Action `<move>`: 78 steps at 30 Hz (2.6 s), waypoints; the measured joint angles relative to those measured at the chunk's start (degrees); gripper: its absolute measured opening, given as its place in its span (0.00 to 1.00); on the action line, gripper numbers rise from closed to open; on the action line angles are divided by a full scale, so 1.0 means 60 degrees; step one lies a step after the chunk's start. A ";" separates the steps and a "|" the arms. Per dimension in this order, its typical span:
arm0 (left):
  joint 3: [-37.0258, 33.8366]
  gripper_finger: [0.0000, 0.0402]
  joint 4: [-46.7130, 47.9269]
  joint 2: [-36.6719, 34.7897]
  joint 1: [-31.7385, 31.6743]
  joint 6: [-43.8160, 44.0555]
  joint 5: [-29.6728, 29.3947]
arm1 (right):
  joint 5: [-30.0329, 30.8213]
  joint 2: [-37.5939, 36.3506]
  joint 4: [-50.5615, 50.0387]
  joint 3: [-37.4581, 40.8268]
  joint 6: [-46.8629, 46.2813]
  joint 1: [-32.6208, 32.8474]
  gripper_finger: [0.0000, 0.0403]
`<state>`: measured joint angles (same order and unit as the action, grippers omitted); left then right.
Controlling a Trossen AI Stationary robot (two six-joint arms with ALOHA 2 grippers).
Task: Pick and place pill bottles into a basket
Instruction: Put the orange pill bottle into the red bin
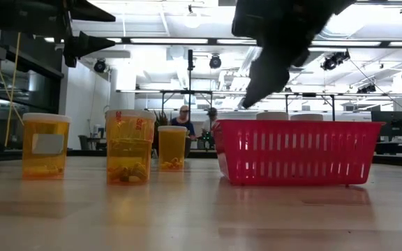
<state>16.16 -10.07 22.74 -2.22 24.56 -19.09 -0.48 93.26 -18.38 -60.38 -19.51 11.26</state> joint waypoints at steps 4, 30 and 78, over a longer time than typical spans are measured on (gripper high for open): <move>0.0000 0.78 0.0015 0.0000 -0.0001 0.0000 0.0010 | 0.0335 -0.0013 0.1008 0.0000 -0.0181 -0.0217 0.58; 0.0069 0.78 -0.2859 0.3184 0.0001 -0.0374 0.1474 | 0.2559 -0.6977 0.4544 0.4442 -0.0478 -0.1997 0.35; 0.7452 0.78 0.4590 0.8785 -0.0003 -0.4305 0.3639 | 0.3807 -0.8253 0.3240 0.5238 -0.0168 -0.2002 0.34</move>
<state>60.88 17.47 75.45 -2.24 -1.28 2.74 22.36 43.75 1.06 -28.95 -20.51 -0.76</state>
